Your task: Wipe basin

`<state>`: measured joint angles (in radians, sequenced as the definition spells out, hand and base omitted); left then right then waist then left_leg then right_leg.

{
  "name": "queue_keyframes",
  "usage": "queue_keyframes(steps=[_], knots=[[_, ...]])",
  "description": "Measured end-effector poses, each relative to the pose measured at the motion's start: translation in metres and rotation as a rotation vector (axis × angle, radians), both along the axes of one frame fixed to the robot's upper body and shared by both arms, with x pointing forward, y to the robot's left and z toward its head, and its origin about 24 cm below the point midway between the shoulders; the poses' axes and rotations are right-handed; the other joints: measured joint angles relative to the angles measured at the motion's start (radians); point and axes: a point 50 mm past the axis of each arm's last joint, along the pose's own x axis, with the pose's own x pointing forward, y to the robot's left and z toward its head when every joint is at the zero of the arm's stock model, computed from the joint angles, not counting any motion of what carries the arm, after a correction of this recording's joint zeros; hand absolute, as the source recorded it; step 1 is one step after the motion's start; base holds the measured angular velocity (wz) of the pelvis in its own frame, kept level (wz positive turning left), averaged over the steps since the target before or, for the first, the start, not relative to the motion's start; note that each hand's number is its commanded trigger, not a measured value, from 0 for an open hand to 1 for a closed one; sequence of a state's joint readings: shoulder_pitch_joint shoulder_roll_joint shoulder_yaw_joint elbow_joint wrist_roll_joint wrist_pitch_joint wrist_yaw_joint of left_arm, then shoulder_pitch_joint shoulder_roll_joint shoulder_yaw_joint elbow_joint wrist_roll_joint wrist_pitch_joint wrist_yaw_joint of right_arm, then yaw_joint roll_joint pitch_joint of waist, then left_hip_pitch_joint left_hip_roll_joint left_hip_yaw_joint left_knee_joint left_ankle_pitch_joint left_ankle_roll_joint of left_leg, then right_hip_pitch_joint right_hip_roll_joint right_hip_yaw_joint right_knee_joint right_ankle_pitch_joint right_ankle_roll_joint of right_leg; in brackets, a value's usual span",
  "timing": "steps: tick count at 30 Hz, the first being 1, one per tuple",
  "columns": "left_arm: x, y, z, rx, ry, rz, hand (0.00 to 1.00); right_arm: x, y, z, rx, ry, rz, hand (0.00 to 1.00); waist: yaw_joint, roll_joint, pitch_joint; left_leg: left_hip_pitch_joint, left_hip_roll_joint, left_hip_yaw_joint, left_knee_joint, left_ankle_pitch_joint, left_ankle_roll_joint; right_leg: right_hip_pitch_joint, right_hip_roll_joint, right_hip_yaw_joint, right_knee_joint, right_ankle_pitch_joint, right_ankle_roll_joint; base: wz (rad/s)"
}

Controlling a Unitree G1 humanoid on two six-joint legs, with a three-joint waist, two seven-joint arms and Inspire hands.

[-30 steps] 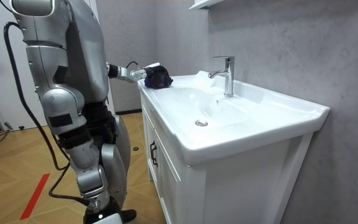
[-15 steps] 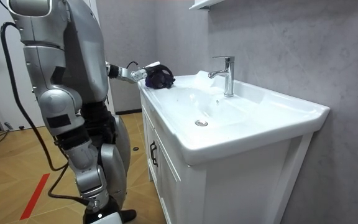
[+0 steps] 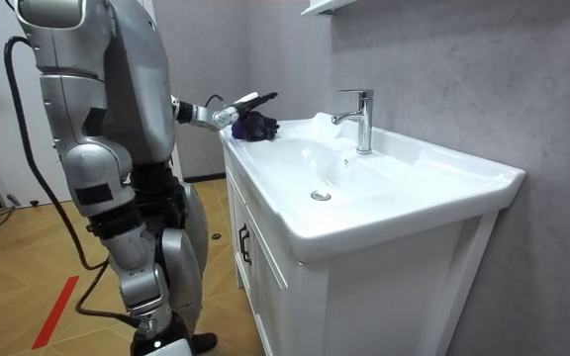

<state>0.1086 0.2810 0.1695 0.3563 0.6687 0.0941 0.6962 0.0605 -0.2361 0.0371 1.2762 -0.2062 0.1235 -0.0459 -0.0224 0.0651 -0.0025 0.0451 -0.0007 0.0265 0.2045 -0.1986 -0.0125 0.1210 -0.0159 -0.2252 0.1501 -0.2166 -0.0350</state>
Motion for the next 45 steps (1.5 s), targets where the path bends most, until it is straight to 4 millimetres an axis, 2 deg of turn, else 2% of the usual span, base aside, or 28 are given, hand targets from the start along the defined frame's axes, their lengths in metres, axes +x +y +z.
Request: queue_keyframes(steps=[6, 11, 15, 16, 17, 20, 22, 25, 28, 33, 39, 45], knots=[[0.004, 0.001, 0.007, 0.011, -0.036, -0.009, 0.0, 0.004, 0.0, 0.001, -0.01, -0.007, 0.029, 0.0, 0.001, 0.003, -0.0018, 0.0, 0.0, -0.001, 0.001, 0.0, 0.0, 0.0, -0.001, 0.0, 0.0, 0.0, 0.0, 0.0], [0.007, 0.001, 0.008, -0.055, -0.075, 0.013, 0.0, 0.004, 0.002, 0.0, -0.003, -0.009, 0.018, 0.0, 0.002, 0.004, -0.002, 0.0, 0.0, -0.003, 0.001, 0.0, 0.0, 0.001, 0.001, 0.0, 0.0, 0.0, 0.0, 0.0], [0.008, 0.002, 0.012, -0.318, -0.218, 0.094, 0.0, 0.002, 0.002, 0.0, -0.004, -0.002, 0.011, 0.0, 0.004, 0.002, -0.0018, 0.004, -0.001, -0.003, 0.0, 0.0, 0.0, 0.003, 0.001, 0.003, 0.002, -0.001, 0.001, -0.02], [0.008, 0.002, 0.012, -0.395, -0.252, 0.119, 0.0, 0.003, 0.002, 0.0, -0.003, -0.004, 0.012, 0.0, 0.003, -0.004, 0.0021, 0.004, -0.001, -0.003, 0.0, 0.0, 0.0, 0.002, 0.0, 0.003, 0.002, -0.001, 0.001, 0.0], [0.008, 0.003, 0.012, -0.428, -0.266, 0.13, 0.0, 0.003, 0.003, 0.0, -0.002, -0.005, 0.013, 0.0, 0.003, -0.002, 0.0005, 0.003, -0.001, -0.003, 0.0, 0.0, 0.0, 0.002, 0.001, 0.003, 0.002, -0.001, 0.001, 0.0], [0.007, 0.009, 0.009, -0.684, -0.369, 0.219, 0.0, 0.002, 0.004, -0.001, 0.003, -0.008, -0.004, 0.0, 0.011, -0.005, -0.0008, 0.006, -0.002, -0.005, 0.0, 0.0, 0.0, 0.003, 0.0, 0.004, 0.003, -0.001, 0.002, -0.02], [0.007, 0.012, 0.013, -0.805, -0.453, 0.253, 0.0, 0.002, 0.004, -0.001, 0.004, -0.011, -0.006, 0.0, 0.02, -0.011, 0.0024, 0.014, -0.001, -0.005, -0.005, 0.0, 0.0, 0.008, 0.0, 0.004, 0.003, -0.001, 0.002, -0.07], [0.009, 0.012, 0.021, -0.969, -0.564, 0.246, 0.0, 0.001, 0.006, -0.001, 0.007, -0.018, -0.007, 0.0, 0.034, -0.019, 0.0028, 0.019, -0.003, -0.006, -0.006, 0.0, 0.0, 0.013, -0.001, 0.005, 0.002, -0.002, 0.003, 0.0], [0.01, 0.011, 0.02, -1.099, -0.621, 0.248, 0.0, 0.003, 0.009, -0.001, 0.014, -0.034, -0.004, 0.0, 0.045, -0.018, 0.0023, 0.019, -0.005, -0.008, -0.004, 0.0, 0.0, 0.013, -0.003, 0.005, 0.003, -0.004, 0.006, 0.01], [0.011, 0.014, 0.021, -1.178, -0.654, 0.231, 0.0, 0.004, 0.014, -0.002, 0.026, -0.04, 0.002, 0.0, 0.06, -0.01, -0.0022, 0.013, -0.008, -0.008, -0.001, 0.0, 0.001, 0.005, -0.006, 0.007, 0.01, -0.006, 0.008, 0.0], [0.01, 0.017, 0.021, -1.226, -0.675, 0.239, 0.0, 0.001, 0.016, -0.003, 0.028, -0.031, -0.002, 0.0, 0.062, -0.007, -0.0048, 0.013, -0.013, -0.005, -0.001, 0.001, 0.002, 0.001, -0.014, 0.007, 0.023, -0.014, 0.012, 0.0], [0.009, 0.02, 0.022, -1.23, -0.67, 0.232, 0.0, -0.001, 0.016, -0.003, 0.035, -0.024, -0.009, 0.0, 0.058, -0.01, -0.003, 0.017, -0.013, -0.008, -0.001, 0.001, 0.002, 0.007, -0.014, 0.003, 0.022, -0.014, 0.012, 0.0]])
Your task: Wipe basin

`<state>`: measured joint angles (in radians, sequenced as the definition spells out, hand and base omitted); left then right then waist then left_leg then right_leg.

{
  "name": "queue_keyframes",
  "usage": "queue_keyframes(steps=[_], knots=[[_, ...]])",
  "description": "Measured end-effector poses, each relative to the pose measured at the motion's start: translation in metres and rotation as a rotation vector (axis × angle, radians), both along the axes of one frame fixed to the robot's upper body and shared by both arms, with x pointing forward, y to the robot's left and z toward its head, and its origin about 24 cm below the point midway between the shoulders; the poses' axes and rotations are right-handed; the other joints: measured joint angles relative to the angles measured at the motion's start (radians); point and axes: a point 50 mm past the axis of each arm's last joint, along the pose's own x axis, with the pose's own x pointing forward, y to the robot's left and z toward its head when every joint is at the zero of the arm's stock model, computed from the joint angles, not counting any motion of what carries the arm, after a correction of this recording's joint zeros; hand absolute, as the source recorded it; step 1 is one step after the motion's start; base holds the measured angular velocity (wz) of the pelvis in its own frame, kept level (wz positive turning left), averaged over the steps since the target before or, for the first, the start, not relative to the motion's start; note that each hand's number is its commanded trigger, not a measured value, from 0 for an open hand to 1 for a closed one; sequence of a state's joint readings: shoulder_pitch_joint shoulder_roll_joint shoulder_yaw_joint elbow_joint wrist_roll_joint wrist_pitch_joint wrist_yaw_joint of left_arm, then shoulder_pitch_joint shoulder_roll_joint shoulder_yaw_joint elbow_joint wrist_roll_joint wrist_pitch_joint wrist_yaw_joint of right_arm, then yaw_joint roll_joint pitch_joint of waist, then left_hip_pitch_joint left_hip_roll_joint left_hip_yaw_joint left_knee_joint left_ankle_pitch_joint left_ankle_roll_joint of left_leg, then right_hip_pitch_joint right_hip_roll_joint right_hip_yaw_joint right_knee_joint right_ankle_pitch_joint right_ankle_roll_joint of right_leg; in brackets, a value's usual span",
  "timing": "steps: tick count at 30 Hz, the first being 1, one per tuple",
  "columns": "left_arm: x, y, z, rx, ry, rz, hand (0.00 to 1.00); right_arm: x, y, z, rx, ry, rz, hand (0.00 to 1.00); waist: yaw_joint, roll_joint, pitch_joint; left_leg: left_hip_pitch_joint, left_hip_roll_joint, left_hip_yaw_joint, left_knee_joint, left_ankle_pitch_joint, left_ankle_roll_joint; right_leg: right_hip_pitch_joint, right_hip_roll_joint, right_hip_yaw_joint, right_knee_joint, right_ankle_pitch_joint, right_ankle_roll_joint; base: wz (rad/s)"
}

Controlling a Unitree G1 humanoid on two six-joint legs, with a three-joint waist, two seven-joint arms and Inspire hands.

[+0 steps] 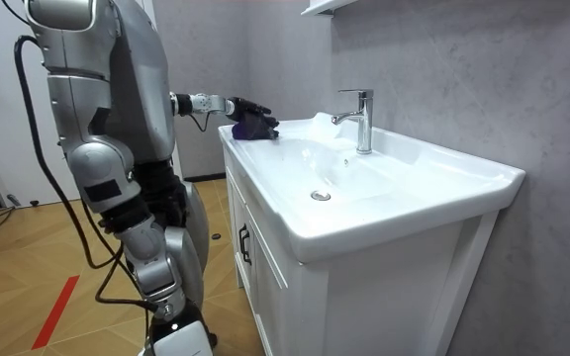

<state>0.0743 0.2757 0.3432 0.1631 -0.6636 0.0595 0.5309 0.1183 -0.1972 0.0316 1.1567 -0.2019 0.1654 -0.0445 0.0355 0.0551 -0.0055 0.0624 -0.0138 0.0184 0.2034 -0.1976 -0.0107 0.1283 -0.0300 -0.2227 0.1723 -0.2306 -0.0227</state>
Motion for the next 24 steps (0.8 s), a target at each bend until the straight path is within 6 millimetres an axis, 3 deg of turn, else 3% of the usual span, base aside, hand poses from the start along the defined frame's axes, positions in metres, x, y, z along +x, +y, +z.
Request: queue_keyframes(steps=[6, 11, 12, 20, 24], knots=[[0.0, 0.001, 0.0, -0.005, -0.005, -0.025, 0.0, -0.003, 0.0, 0.0, 0.014, 0.014, -0.019, 0.0, 0.0, -0.007, 0.0055, -0.001, 0.001, 0.002, 0.001, 0.0, 0.0, -0.002, -0.003, 0.002, -0.001, 0.0, 0.0, 0.0], [0.001, -0.001, -0.001, 0.043, 0.028, -0.071, 0.0, -0.002, 0.0, -0.001, 0.031, 0.018, -0.016, 0.0, 0.0, -0.007, 0.0053, -0.004, 0.0, 0.001, 0.001, 0.0, 0.0, -0.003, -0.001, -0.001, 0.0, 0.0, 0.0, 0.0], [0.001, -0.001, -0.001, 0.063, 0.04, -0.083, 0.0, -0.002, 0.001, -0.001, 0.034, 0.018, -0.016, 0.0, -0.001, -0.002, 0.0012, -0.004, 0.0, 0.001, 0.001, 0.0, 0.0, -0.003, -0.001, -0.002, 0.0, 0.0, 0.0, 0.0], [0.001, 0.0, 0.001, 0.125, 0.072, -0.068, 0.0, -0.002, 0.0, 0.0, 0.027, 0.005, -0.014, 0.0, -0.006, 0.002, 0.0014, 0.002, -0.001, 0.0, 0.001, 0.0, 0.0, 0.004, -0.001, -0.003, -0.001, 0.0, 0.0, 0.0], [0.004, -0.001, 0.015, 0.198, 0.049, -0.042, 0.0, -0.003, 0.0, 0.0, 0.006, -0.005, -0.015, 0.0, -0.011, 0.006, 0.0075, 0.001, 0.0, 0.0, 0.001, 0.0, 0.0, 0.003, -0.001, 0.0, 0.0, 0.0, 0.0, 0.0]])
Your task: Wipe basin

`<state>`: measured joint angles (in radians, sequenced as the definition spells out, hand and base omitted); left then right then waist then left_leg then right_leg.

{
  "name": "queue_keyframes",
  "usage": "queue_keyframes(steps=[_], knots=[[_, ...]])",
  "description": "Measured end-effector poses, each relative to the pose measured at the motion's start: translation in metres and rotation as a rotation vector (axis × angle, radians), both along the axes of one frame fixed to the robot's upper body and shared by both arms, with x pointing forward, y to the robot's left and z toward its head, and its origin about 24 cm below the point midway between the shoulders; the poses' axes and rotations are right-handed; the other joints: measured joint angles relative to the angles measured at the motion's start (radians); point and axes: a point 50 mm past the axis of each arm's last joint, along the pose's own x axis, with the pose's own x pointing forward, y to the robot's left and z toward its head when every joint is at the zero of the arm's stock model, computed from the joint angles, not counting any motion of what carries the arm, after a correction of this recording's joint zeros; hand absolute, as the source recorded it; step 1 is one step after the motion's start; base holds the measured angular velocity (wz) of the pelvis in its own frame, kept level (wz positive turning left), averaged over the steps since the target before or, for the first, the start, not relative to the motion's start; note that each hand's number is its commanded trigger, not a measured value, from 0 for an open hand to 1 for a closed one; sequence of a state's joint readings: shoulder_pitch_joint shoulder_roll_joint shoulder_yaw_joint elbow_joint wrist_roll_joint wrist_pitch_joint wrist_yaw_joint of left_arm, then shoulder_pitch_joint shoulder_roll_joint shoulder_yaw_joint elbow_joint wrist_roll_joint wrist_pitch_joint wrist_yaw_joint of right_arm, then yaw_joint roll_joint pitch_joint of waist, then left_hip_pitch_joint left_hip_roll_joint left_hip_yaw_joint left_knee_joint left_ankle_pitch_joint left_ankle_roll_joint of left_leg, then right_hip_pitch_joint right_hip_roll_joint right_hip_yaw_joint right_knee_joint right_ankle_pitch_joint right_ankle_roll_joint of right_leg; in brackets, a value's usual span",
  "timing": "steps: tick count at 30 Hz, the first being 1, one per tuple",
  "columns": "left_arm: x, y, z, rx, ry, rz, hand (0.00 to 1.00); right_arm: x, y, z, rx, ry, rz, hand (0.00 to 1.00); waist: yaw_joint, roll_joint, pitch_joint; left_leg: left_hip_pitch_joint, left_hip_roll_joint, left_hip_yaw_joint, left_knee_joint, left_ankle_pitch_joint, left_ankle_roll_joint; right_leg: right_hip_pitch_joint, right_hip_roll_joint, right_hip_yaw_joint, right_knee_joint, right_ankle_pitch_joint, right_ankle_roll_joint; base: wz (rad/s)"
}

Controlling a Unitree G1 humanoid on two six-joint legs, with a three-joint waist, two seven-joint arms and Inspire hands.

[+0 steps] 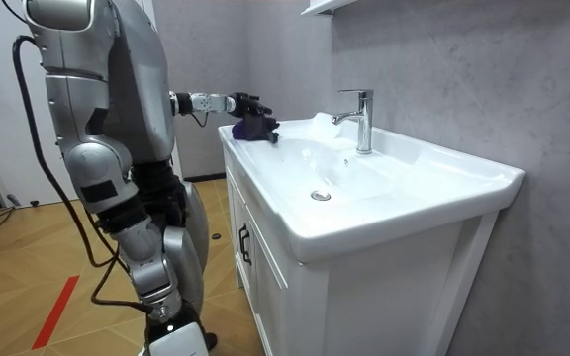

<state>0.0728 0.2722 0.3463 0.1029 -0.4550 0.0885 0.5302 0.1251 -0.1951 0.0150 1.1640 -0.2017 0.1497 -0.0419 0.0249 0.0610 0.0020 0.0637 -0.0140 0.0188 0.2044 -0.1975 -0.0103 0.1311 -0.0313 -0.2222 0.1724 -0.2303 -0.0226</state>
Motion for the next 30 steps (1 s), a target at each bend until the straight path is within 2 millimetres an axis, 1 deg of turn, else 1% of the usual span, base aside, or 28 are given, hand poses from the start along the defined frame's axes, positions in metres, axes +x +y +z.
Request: queue_keyframes(steps=[3, 7, 12, 14, 19, 21, 23, 24, 26, 27, 29, 30], knots=[[0.001, -0.001, 0.015, 0.06, -0.046, 0.03, 0.0, -0.003, 0.0, 0.0, -0.009, 0.001, -0.006, 0.0, 0.001, 0.004, 0.0015, -0.002, 0.0, 0.004, 0.0, 0.0, 0.0, -0.001, 0.0, 0.0, 0.0, 0.0, 0.001, 0.0], [0.002, -0.003, 0.035, 0.13, -0.117, 0.073, 0.0, -0.008, 0.0, -0.001, -0.007, 0.004, -0.02, 0.0, 0.002, 0.004, 0.002, -0.001, 0.0, 0.003, 0.0, 0.0, 0.0, 0.0, 0.001, 0.001, 0.0, -0.001, 0.001, 0.01], [0.002, -0.002, 0.045, 0.153, -0.177, 0.142, 0.0, -0.011, 0.001, -0.001, -0.003, -0.016, -0.026, 0.0, 0.009, 0.004, 0.0023, -0.001, 0.0, 0.003, 0.0, 0.0, 0.0, 0.001, 0.002, 0.0, -0.004, 0.0, 0.001, 0.0], [0.001, 0.002, 0.049, 0.156, -0.201, 0.193, 0.0, -0.011, 0.001, -0.001, -0.004, -0.022, -0.027, 0.0, 0.011, 0.004, 0.0035, -0.001, 0.0, 0.003, 0.0, 0.0, 0.0, 0.001, 0.002, -0.001, -0.004, 0.0, 0.001, 0.0], [-0.014, 0.021, 0.064, 0.241, -0.256, 0.37, 0.0, -0.014, 0.001, -0.001, -0.009, -0.014, -0.024, 0.0, 0.011, 0.006, 0.003, 0.0, -0.001, 0.002, -0.001, 0.0, 0.0, 0.0, 0.002, 0.001, -0.003, 0.0, 0.001, 0.0], [-0.019, 0.025, 0.066, 0.259, -0.261, 0.42, 0.0, -0.015, 0.001, -0.001, -0.012, -0.007, -0.016, 0.0, 0.015, 0.008, 0.0021, 0.001, -0.001, 0.001, -0.004, 0.0, 0.0, -0.001, 0.002, 0.002, -0.003, -0.001, 0.001, 0.0], [-0.023, 0.029, 0.067, 0.277, -0.256, 0.459, 0.0, -0.019, 0.001, -0.001, -0.012, 0.004, -0.008, 0.0, 0.036, 0.008, 0.0007, 0.001, -0.001, 0.002, -0.006, 0.0, 0.0, -0.003, 0.002, 0.002, -0.002, -0.001, 0.001, -0.04], [-0.025, 0.029, 0.066, 0.279, -0.252, 0.466, 0.0, -0.021, 0.001, -0.001, -0.011, 0.008, -0.008, 0.0, 0.04, 0.008, 0.0, 0.001, -0.001, 0.001, -0.006, 0.0, 0.0, -0.002, 0.002, 0.001, -0.002, -0.001, 0.001, 0.0], [-0.03, 0.031, 0.063, 0.284, -0.233, 0.487, 0.0, -0.023, 0.001, -0.001, -0.007, 0.011, -0.005, 0.0, 0.05, 0.01, -0.0014, 0.0, -0.002, 0.001, -0.006, 0.0, 0.0, -0.002, 0.001, 0.0, -0.002, -0.001, 0.001, 0.02], [-0.034, 0.032, 0.062, 0.286, -0.222, 0.505, 0.0, -0.024, 0.001, -0.001, -0.007, 0.013, -0.005, 0.0, 0.061, 0.01, -0.0025, 0.0, -0.002, -0.003, -0.005, 0.0, 0.0, -0.001, 0.002, -0.002, -0.002, -0.001, 0.001, 0.04], [-0.04, 0.037, 0.058, 0.288, -0.203, 0.533, 0.0, -0.023, 0.0, -0.001, -0.011, 0.015, 0.003, 0.0, 0.066, 0.011, -0.0049, -0.003, -0.003, -0.011, -0.005, 0.0, 0.001, -0.001, 0.0, -0.012, -0.002, -0.001, 0.001, 0.09], [-0.045, 0.042, 0.052, 0.284, -0.17, 0.558, 0.0, -0.022, -0.001, 0.0, -0.016, 0.017, 0.014, 0.0, 0.074, 0.015, -0.0074, -0.003, -0.004, -0.012, -0.005, 0.001, 0.002, -0.002, 0.0, -0.013, -0.002, -0.001, 0.001, 0.0]])
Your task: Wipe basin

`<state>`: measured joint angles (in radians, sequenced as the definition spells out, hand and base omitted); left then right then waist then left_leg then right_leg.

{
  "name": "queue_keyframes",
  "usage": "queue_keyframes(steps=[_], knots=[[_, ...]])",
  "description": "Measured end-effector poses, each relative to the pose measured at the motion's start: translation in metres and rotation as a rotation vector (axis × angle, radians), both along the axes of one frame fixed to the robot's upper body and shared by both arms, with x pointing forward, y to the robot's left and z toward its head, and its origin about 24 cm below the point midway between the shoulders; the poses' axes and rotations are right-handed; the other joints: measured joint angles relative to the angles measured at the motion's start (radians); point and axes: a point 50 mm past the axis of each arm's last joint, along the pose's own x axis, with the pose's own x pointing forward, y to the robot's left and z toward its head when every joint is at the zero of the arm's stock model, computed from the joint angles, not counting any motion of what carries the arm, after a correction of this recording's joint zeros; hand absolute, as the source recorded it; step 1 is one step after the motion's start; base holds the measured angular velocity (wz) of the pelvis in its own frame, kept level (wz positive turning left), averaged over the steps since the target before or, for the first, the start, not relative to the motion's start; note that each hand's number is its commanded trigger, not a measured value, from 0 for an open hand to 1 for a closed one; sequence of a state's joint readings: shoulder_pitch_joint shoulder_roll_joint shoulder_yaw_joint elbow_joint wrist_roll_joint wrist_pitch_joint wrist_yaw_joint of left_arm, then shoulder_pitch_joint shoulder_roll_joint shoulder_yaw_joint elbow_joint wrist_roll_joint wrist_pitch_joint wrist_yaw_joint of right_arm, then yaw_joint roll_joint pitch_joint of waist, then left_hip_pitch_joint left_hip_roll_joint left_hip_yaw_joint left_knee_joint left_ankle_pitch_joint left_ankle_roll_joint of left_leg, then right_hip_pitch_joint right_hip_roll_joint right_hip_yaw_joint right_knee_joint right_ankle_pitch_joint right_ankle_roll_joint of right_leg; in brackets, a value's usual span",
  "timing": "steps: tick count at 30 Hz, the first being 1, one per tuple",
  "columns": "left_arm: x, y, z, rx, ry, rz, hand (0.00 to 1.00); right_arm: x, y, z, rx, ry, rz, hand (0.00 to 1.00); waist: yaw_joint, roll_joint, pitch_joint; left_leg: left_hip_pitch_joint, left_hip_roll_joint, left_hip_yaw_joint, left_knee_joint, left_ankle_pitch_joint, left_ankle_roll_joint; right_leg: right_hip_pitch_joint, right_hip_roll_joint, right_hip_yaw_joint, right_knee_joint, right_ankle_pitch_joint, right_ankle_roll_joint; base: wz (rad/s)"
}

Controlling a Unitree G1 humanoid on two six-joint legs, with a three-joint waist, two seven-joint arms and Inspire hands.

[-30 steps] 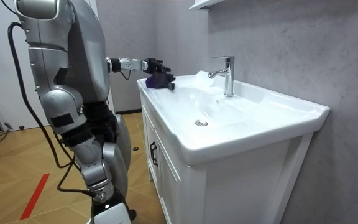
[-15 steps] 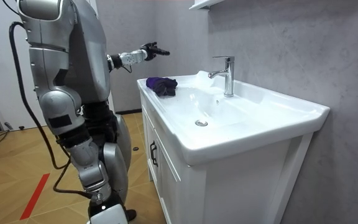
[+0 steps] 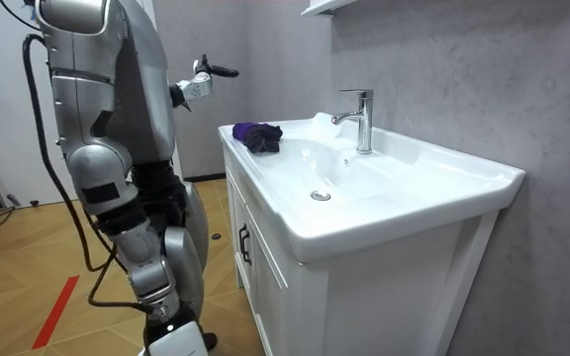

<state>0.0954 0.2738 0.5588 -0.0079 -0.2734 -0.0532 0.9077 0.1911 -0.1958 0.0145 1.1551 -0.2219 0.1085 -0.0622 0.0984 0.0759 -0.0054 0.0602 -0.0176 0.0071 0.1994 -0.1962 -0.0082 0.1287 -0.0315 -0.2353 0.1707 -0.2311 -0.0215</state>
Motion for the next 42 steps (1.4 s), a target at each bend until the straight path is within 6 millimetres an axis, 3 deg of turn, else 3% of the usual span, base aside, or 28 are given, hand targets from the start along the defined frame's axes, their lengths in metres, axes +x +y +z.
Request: queue_keyframes(steps=[6, 8, 10, 17, 21, 26, 28, 31, 35, 37, 42], knots=[[-0.035, 0.018, -0.051, -0.204, 0.137, 0.107, 0.0, 0.0, -0.001, 0.0, -0.004, 0.002, 0.011, 0.0, 0.057, 0.01, -0.0078, 0.004, -0.007, -0.026, 0.001, 0.001, 0.001, 0.01, -0.003, -0.012, -0.001, -0.003, 0.003, 0.07], [-0.056, 0.027, -0.061, -0.256, 0.152, 0.179, 0.0, 0.001, -0.001, 0.001, -0.008, 0.006, 0.026, 0.0, 0.081, 0.003, -0.0059, -0.001, -0.009, -0.031, 0.002, 0.001, 0.002, 0.003, -0.005, -0.013, 0.0, -0.008, 0.004, 0.08], [-0.072, 0.032, -0.072, -0.293, 0.188, 0.238, 0.0, 0.003, -0.003, 0.002, -0.01, -0.001, 0.028, 0.0, 0.096, -0.003, -0.0092, -0.007, -0.012, -0.038, 0.004, 0.002, 0.003, 0.001, -0.009, -0.018, 0.002, -0.011, 0.006, 0.1], [-0.123, 0.03, -0.117, -0.537, 0.257, 0.391, 0.0, 0.012, -0.006, 0.003, -0.01, -0.01, 0.033, 0.0, 0.136, -0.005, -0.0108, -0.024, -0.031, -0.078, 0.006, 0.008, 0.013, 0.001, -0.024, -0.068, 0.004, -0.016, 0.015, 0.21], [-0.157, 0.022, -0.141, -0.666, 0.32, 0.478, 0.0, 0.018, -0.007, 0.005, -0.01, -0.025, 0.031, 0.0, 0.148, -0.011, -0.0103, -0.031, -0.037, -0.098, 0.006, 0.011, 0.017, 0.005, -0.028, -0.089, 0.002, -0.017, 0.018, 0.15], [-0.191, -0.014, -0.179, -0.819, 0.494, 0.516, 0.0, 0.023, -0.011, 0.005, -0.014, -0.021, 0.04, 0.0, 0.147, -0.014, -0.008, -0.019, -0.042, -0.108, 0.005, 0.012, 0.02, 0.022, -0.037, -0.098, 0.0, -0.019, 0.022, 0.08], [-0.205, -0.035, -0.195, -0.847, 0.667, 0.457, 0.0, 0.023, -0.01, 0.004, -0.001, -0.015, 0.037, 0.0, 0.145, -0.024, -0.0085, -0.013, -0.043, -0.108, 0.006, 0.012, 0.02, 0.032, -0.038, -0.097, -0.002, -0.02, 0.023, 0.0], [-0.211, -0.054, -0.208, -0.835, 0.915, 0.295, 0.0, 0.022, -0.008, 0.003, 0.018, -0.004, 0.037, 0.0, 0.122, -0.042, -0.0048, -0.02, -0.045, -0.121, 0.01, 0.012, 0.02, 0.035, -0.04, -0.12, -0.006, -0.02, 0.023, 0.18], [-0.207, -0.064, -0.215, -0.746, 1.158, 0.046, 0.0, 0.016, -0.009, 0.002, 0.024, 0.024, 0.022, 0.0, 0.098, -0.049, -0.0002, -0.017, -0.047, -0.121, 0.014, 0.012, 0.02, 0.051, -0.042, -0.13, -0.008, -0.022, 0.026, 0.11], [-0.2, -0.071, -0.22, -0.687, 1.276, -0.11, 0.0, 0.012, -0.008, 0.001, 0.033, 0.042, 0.01, 0.0, 0.064, -0.049, 0.0, -0.017, -0.047, -0.122, 0.014, 0.013, 0.021, 0.054, -0.042, -0.136, -0.007, -0.022, 0.026, 0.06], [-0.185, -0.089, -0.231, -0.729, 1.331, -0.286, 0.0, 0.002, -0.007, -0.001, 0.066, 0.088, -0.019, 0.0, 0.022, -0.053, 0.0, -0.014, -0.046, -0.11, 0.013, 0.013, 0.021, 0.048, -0.043, -0.122, 0.0, -0.024, 0.026, -0.07]])
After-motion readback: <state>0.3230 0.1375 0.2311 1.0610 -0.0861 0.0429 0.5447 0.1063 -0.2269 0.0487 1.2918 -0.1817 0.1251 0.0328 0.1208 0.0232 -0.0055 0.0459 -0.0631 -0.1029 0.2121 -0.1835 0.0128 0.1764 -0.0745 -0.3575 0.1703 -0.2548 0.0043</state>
